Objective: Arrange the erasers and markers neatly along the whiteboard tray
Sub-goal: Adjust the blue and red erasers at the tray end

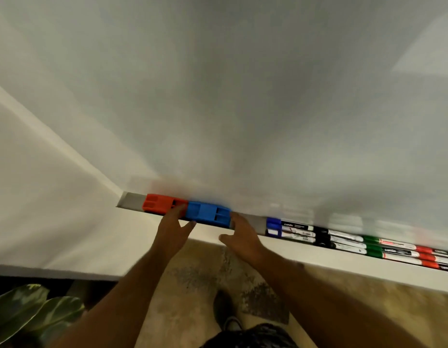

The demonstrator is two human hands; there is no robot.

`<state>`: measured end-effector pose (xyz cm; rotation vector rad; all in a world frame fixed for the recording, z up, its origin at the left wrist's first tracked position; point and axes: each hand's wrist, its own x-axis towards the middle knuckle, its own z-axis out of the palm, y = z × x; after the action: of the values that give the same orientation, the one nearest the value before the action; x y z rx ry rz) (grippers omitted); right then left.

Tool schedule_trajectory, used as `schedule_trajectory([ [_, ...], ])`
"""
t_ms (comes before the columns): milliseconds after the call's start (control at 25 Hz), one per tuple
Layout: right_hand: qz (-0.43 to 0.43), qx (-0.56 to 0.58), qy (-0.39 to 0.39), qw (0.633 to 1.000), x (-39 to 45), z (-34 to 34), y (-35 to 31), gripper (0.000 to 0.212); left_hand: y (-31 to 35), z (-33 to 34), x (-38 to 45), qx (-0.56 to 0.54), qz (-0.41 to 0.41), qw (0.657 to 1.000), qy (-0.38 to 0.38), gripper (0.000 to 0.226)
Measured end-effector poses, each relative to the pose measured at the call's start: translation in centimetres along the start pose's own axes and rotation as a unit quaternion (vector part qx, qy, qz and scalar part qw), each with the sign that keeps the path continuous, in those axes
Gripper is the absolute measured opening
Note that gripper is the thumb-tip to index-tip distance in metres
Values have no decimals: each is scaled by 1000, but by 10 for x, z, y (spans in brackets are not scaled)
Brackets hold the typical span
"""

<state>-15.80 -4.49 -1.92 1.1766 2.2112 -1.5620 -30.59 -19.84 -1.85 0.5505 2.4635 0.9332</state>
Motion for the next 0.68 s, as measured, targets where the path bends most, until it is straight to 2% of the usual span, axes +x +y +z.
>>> schedule_trajectory([
  [240, 24, 56, 18, 998, -3, 19, -14, 95, 14, 22, -6, -1, -13, 999, -40, 57],
  [480, -2, -9, 59, 998, -21, 7, 6, 96, 30, 46, -22, -46, -15, 997, -54, 59],
  [680, -8, -52, 108, 993, -31, -11, 30, 95, 39, 72, -30, -63, 23, 995, -74, 57],
])
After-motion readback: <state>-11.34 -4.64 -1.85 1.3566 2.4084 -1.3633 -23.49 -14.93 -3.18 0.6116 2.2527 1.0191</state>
